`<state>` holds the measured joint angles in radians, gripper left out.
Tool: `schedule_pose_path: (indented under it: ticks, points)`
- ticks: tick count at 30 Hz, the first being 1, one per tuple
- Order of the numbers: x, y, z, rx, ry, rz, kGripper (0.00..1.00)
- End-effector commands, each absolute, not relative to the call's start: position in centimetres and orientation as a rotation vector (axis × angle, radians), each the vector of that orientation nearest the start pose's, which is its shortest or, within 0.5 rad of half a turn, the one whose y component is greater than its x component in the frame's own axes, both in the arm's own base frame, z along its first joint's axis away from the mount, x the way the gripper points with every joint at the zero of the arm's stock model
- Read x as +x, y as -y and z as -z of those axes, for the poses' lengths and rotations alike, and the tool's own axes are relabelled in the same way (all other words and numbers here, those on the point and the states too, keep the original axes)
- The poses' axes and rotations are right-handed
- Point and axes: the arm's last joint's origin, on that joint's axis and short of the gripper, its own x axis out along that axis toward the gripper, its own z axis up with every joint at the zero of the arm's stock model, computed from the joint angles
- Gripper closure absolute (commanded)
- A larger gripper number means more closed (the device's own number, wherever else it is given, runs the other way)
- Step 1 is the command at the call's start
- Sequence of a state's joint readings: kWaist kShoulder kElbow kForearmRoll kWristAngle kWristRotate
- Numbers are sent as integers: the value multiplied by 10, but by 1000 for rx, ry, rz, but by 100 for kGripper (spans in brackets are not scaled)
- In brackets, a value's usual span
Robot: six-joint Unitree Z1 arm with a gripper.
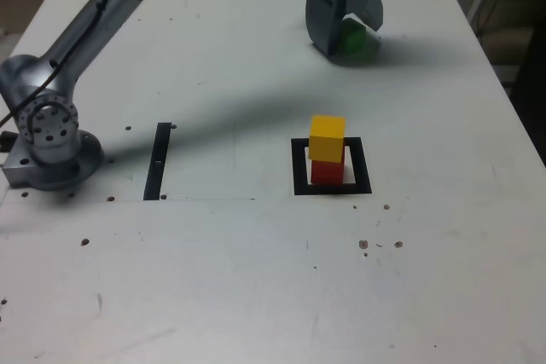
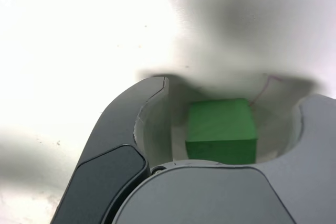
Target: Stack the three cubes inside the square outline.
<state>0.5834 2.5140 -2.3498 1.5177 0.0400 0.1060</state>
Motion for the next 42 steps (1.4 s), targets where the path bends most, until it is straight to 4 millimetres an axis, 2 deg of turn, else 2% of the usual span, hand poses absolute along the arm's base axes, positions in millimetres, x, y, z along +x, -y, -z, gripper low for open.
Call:
schedule_pose_path:
  ticks: [1,18,24,33,42]
  points:
    - [413,-274,-212,-375,-1653,-380,70]
    - [413,-272,-213,-369,-1655,-377,70]
    - [410,-263,-225,-329,-1654,-352,70]
    - [398,-226,-262,-222,-1655,-262,70]
    - [373,-165,-302,-101,-1670,-170,70]
